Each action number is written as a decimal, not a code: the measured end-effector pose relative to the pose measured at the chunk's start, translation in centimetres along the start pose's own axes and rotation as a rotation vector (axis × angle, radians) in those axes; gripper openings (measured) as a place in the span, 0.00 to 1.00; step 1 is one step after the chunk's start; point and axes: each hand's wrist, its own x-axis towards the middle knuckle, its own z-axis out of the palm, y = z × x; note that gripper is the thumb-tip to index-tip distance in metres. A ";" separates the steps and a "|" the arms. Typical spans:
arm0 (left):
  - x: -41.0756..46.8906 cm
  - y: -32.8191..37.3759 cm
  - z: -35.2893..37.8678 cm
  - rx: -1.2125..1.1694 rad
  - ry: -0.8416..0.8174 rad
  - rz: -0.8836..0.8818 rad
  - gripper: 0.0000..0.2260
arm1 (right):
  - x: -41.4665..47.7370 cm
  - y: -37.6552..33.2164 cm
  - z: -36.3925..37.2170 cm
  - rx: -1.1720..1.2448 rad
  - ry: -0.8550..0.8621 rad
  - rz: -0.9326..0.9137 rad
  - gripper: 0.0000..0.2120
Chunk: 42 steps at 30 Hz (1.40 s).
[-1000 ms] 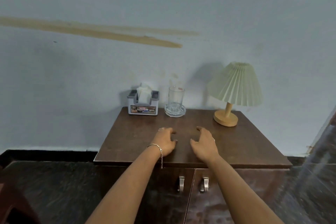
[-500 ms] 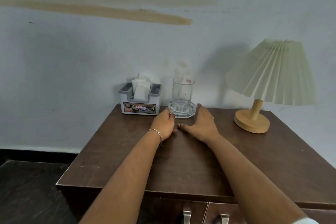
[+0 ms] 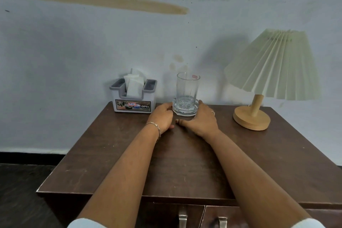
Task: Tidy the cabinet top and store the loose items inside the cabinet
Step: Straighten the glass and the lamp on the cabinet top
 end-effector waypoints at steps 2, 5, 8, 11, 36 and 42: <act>0.2 0.1 0.1 0.008 -0.011 0.005 0.24 | 0.0 0.2 0.1 -0.024 0.038 0.011 0.47; 0.2 0.4 0.2 -0.007 -0.035 0.011 0.24 | 0.1 0.2 0.2 -0.053 0.064 0.023 0.48; 0.1 0.4 0.2 -0.019 -0.069 0.015 0.25 | 0.2 0.3 0.2 -0.041 0.082 0.034 0.48; 0.1 0.6 0.3 -0.046 -0.061 0.002 0.23 | 0.1 0.4 0.3 -0.024 0.095 0.040 0.46; -8.2 3.9 5.9 0.528 -0.022 0.208 0.24 | -7.5 4.2 -6.7 0.088 0.333 0.170 0.13; -9.5 5.9 11.9 0.665 -0.245 0.313 0.24 | -7.7 8.6 -10.4 0.023 0.374 0.346 0.35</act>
